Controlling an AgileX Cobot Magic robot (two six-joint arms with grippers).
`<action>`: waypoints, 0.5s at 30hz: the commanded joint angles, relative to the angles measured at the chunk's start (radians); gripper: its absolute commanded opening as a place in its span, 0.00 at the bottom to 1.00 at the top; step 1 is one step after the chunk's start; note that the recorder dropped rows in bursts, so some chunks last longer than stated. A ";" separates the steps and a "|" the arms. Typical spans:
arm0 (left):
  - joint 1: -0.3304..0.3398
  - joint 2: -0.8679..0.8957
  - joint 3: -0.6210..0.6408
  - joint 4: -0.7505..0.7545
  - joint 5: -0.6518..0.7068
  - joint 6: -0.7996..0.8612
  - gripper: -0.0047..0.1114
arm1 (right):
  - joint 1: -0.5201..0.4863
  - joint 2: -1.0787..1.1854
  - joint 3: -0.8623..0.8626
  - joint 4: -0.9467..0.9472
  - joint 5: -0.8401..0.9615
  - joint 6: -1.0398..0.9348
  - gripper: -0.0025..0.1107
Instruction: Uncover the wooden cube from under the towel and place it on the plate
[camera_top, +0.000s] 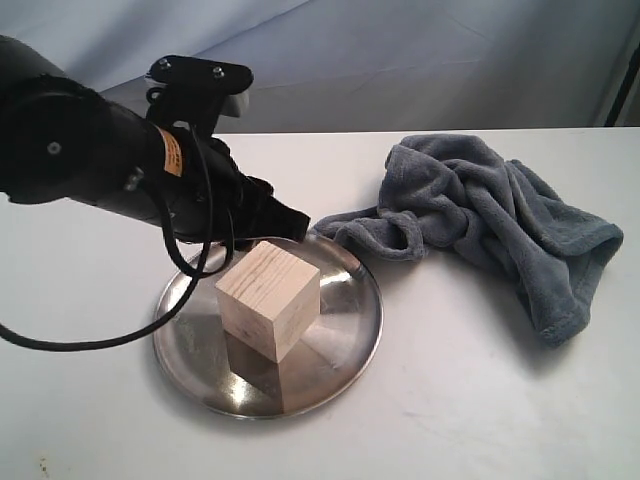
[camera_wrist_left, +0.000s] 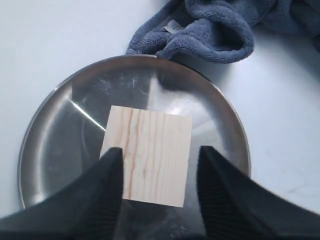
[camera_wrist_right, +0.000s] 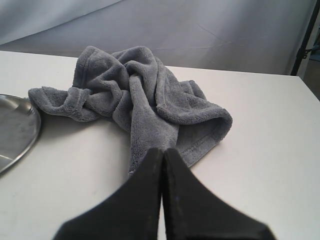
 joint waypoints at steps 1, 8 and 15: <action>-0.001 -0.039 -0.006 -0.074 0.065 0.009 0.17 | 0.000 -0.006 0.003 0.005 0.012 0.004 0.05; -0.081 -0.044 -0.007 -0.097 0.181 0.193 0.04 | 0.000 -0.006 0.003 0.005 0.012 0.004 0.05; -0.237 -0.035 -0.007 -0.171 0.468 0.223 0.04 | 0.000 -0.006 0.003 0.005 0.012 0.004 0.05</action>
